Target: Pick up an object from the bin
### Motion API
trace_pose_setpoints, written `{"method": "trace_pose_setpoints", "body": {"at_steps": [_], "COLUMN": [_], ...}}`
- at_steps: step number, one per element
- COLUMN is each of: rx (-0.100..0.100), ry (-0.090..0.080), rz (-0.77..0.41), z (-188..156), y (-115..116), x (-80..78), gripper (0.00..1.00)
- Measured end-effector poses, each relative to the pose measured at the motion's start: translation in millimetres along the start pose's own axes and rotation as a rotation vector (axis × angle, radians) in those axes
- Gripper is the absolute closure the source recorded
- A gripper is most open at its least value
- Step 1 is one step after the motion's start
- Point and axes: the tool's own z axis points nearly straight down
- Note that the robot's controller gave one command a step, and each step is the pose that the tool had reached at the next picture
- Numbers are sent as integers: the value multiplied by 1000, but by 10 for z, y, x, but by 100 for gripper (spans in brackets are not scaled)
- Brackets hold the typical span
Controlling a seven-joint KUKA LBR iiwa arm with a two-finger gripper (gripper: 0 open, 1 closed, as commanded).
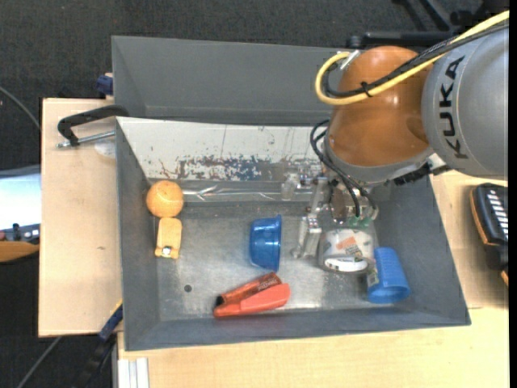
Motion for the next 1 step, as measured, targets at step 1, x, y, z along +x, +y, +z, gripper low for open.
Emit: {"method": "trace_pose_setpoints", "body": {"at_steps": [1], "rx": [0], "ry": [-3], "rz": [63], "z": [419], "y": [83], "x": [-136], "gripper": [0]}}
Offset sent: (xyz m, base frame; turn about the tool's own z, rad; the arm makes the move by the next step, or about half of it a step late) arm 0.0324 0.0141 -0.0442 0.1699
